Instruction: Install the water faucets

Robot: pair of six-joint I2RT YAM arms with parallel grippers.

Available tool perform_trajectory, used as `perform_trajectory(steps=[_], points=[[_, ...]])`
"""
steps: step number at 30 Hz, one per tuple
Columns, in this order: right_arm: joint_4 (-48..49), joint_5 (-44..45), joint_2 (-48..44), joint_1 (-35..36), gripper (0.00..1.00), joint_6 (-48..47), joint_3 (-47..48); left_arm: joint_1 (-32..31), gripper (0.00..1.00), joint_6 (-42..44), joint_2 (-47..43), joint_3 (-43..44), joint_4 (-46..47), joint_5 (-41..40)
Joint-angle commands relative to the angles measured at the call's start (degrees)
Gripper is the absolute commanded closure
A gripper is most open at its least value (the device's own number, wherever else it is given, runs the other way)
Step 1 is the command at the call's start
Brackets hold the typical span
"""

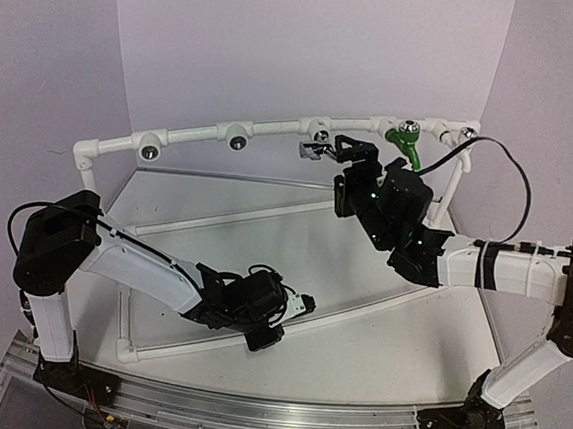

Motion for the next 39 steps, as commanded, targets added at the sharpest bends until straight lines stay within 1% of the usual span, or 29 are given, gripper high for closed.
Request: perform_trajectory(steps=[1,4,7,9,11,15,17,19,22,24,25,28,30,31,33,35,37,39], points=[[3.5,3.7,-7.4,1.6,0.02,-5.7,-4.5,-0.5,1.00,-0.4,4.1,-1.2,-7.2,6.2],[6.9,1.0,-8.7,1.8,0.02,-7.4,-6.0,-0.6,1.00,-0.4,4.3,-1.1,-7.2,6.3],[5.8,-0.6,-9.4,2.3,0.02,-8.9,-6.2,-0.6,1.00,-0.3,4.6,-0.8,-7.3,6.4],[1.5,-1.5,-10.2,3.3,0.03,-12.1,-5.3,-0.6,1.00,-0.4,4.6,-0.7,-7.3,6.3],[-4.8,-1.9,-11.6,4.7,0.05,-15.5,-4.4,-0.6,1.00,-0.4,4.7,-0.7,-7.3,6.3],[-15.2,0.6,-17.4,7.4,0.08,-23.0,-7.4,-0.6,1.00,-0.5,4.7,-0.7,-7.3,6.5],[-19.4,2.0,-20.2,8.8,0.09,-29.7,-8.6,-0.6,1.00,-0.5,4.7,-0.6,-7.3,6.5],[-23.5,2.5,-22.8,9.1,0.09,-37.2,-9.7,-0.6,1.00,-0.5,4.9,-0.5,-7.4,6.8],[-26.6,1.0,-25.7,9.1,0.11,-55.3,-10.4,-0.6,1.00,-0.7,4.9,-0.5,-7.4,7.0],[-30.8,-2.0,-25.8,9.1,0.13,-69.5,-8.9,-0.7,1.00,-0.8,4.8,-0.5,-7.4,7.2],[-33.5,-3.3,-25.2,9.2,0.14,-78.1,-7.7,-0.7,1.00,-0.9,4.7,-0.5,-7.4,7.2],[-40.2,-1.3,-22.6,9.3,0.16,-100.5,-4.1,-0.7,1.00,-0.9,4.7,-0.6,-7.4,7.3],[-38.8,0.9,-20.7,9.5,0.16,-115.1,-3.6,-0.8,1.00,-1.0,4.7,-0.6,-7.4,7.4],[-37.6,2.8,-19.5,9.5,0.16,-120.8,-2.7,-0.7,1.00,-1.0,4.7,-0.6,-7.4,7.4],[-33.5,5.6,-17.1,9.5,0.16,-128.6,-0.3,-0.8,1.00,-1.1,4.8,-0.6,-7.5,7.1],[-30.4,6.1,-15.3,9.5,0.17,-135.2,2.4,-0.7,1.00,-1.2,4.8,-0.5,-7.5,6.9],[-29.8,5.9,-13.7,9.5,0.17,-139.3,5.1,-0.7,1.00,-1.3,4.7,-0.5,-7.6,6.6],[-29.7,5.3,-12.4,9.5,0.17,-140.9,7.5,-0.7,1.00,-1.2,4.8,-0.5,-7.6,6.5]])
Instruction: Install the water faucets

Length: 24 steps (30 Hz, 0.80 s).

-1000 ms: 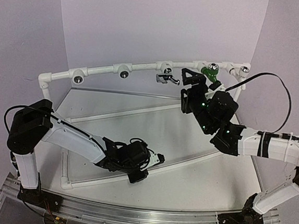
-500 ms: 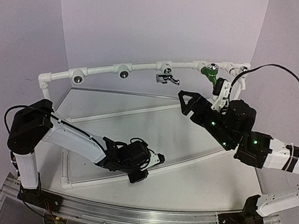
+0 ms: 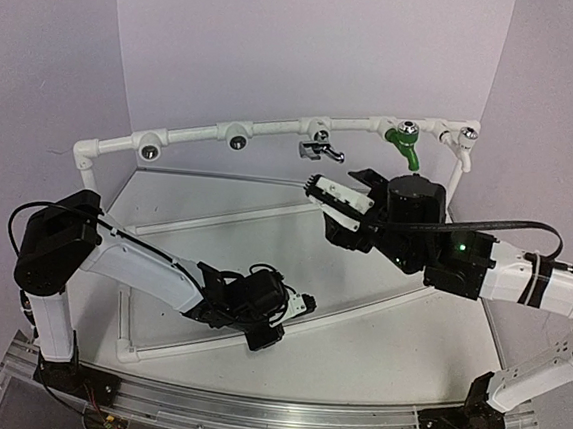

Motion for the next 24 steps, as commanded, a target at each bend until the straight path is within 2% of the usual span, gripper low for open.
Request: perform_trajectory(steps=[1,10,17,24], points=[[5.1,1.7,2.0,0.3,0.17,-16.9,7.7,-0.8,1.00,-1.1,4.5,-1.3,-6.6,5.9],[6.8,0.3,8.7,0.2,0.17,-20.3,13.5,-0.9,1.00,-1.1,4.6,-1.2,-6.6,5.9],[14.2,6.8,17.7,0.2,0.35,-24.4,20.7,-0.8,1.00,-1.3,4.6,-1.0,-6.8,5.9],[23.6,15.0,24.8,0.6,0.64,-27.8,23.1,-0.9,1.00,-1.4,4.7,-1.0,-7.0,5.7]])
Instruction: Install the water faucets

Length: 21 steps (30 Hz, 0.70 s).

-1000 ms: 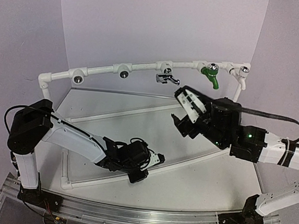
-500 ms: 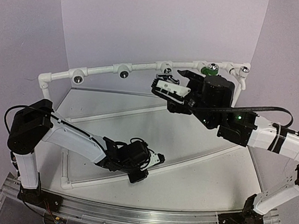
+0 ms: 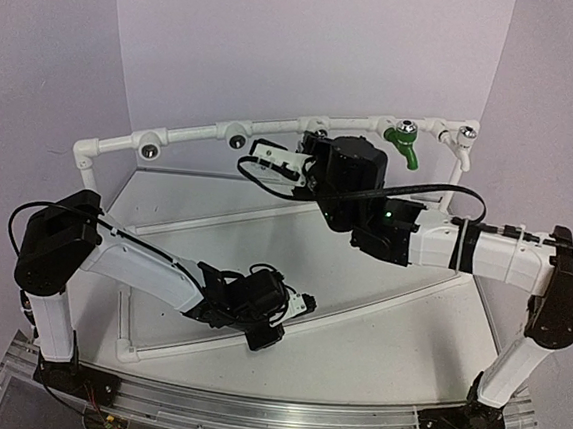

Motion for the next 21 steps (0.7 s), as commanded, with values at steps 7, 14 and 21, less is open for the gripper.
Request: perform_trajectory(steps=[7,14,21], points=[[19.7,15.7,9.1,0.5,1.00,8.5,5.4,-0.8,1.00,-1.1,5.0,-0.9,-6.7,5.7],[-2.1,17.7,5.5,-0.3,1.00,72.8,9.2,-0.8,1.00,-1.0,5.5,-0.6,-7.0,5.7],[-8.9,-13.2,1.5,-8.8,1.00,130.8,4.3,-0.7,1.00,-0.9,5.6,-0.5,-7.3,5.8]])
